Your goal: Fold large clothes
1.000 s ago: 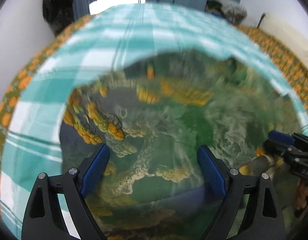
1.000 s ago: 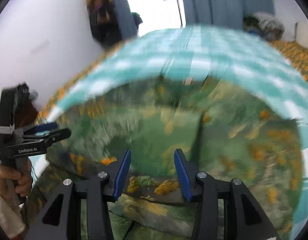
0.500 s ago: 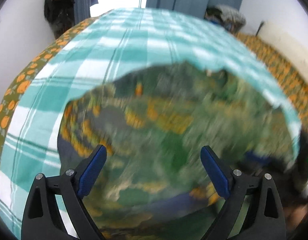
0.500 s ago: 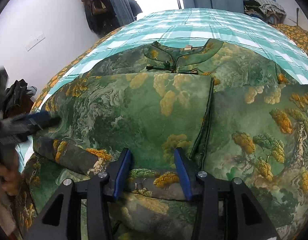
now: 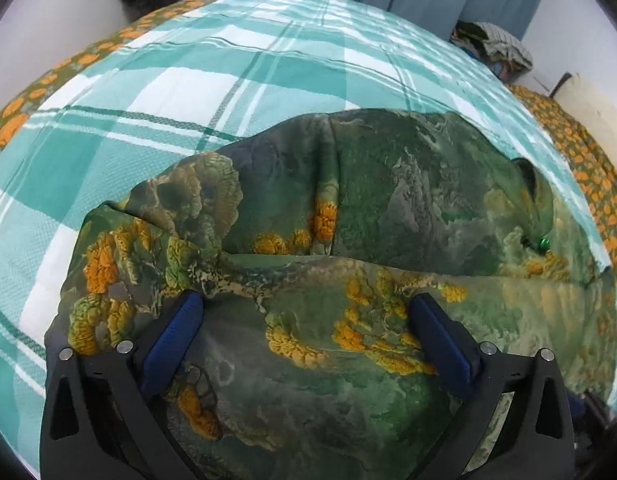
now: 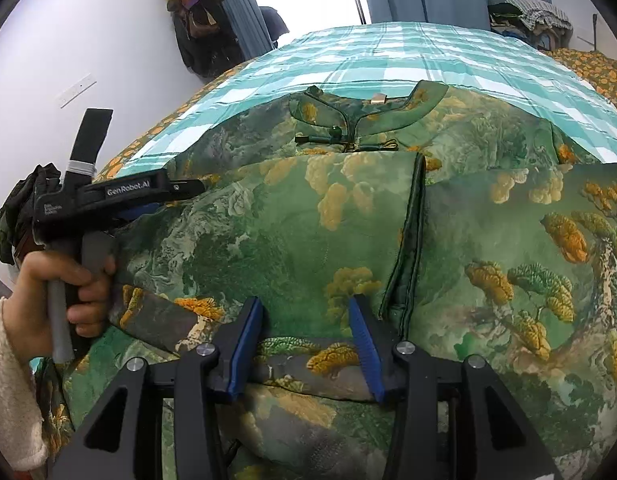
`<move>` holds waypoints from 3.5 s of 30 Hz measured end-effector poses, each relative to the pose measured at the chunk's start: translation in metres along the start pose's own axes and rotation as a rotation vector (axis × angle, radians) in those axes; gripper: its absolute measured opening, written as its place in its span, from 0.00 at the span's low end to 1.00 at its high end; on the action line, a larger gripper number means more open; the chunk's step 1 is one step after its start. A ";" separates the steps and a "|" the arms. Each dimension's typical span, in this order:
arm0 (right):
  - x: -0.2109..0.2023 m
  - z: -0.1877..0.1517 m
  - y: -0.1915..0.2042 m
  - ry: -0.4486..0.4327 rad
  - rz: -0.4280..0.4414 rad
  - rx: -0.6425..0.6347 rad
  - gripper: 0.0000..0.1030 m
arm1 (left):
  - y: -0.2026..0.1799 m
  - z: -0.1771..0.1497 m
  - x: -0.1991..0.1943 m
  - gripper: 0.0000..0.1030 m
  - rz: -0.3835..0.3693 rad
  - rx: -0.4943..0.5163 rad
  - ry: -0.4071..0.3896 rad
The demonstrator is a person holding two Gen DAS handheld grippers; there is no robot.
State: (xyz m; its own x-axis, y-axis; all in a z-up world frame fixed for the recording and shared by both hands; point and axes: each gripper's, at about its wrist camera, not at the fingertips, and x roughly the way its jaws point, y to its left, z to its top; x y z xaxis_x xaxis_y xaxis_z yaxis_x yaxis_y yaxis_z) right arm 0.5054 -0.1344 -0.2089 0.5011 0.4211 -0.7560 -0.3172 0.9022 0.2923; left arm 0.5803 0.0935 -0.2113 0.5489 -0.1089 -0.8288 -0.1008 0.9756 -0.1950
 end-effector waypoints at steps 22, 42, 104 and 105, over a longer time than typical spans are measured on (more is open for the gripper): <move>-0.091 -0.021 0.005 -0.071 -0.016 -0.007 0.60 | -0.032 -0.090 -0.167 0.99 -0.019 0.211 -0.062; -0.152 -0.169 -0.037 -0.051 -0.288 0.061 0.63 | -0.035 -0.217 -0.153 0.99 -0.034 0.204 -0.093; -0.170 -0.162 -0.037 -0.043 -0.240 0.054 0.63 | -0.021 -0.204 -0.184 0.99 -0.111 0.181 0.012; -0.181 -0.158 -0.042 -0.055 -0.226 0.075 0.63 | -0.014 -0.202 -0.194 0.99 -0.144 0.164 0.009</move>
State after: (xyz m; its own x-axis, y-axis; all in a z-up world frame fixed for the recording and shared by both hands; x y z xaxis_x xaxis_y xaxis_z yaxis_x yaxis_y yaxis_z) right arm 0.3011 -0.2633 -0.1765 0.5966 0.2102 -0.7745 -0.1326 0.9776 0.1632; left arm 0.3078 0.0621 -0.1540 0.5407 -0.2503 -0.8031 0.1148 0.9677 -0.2244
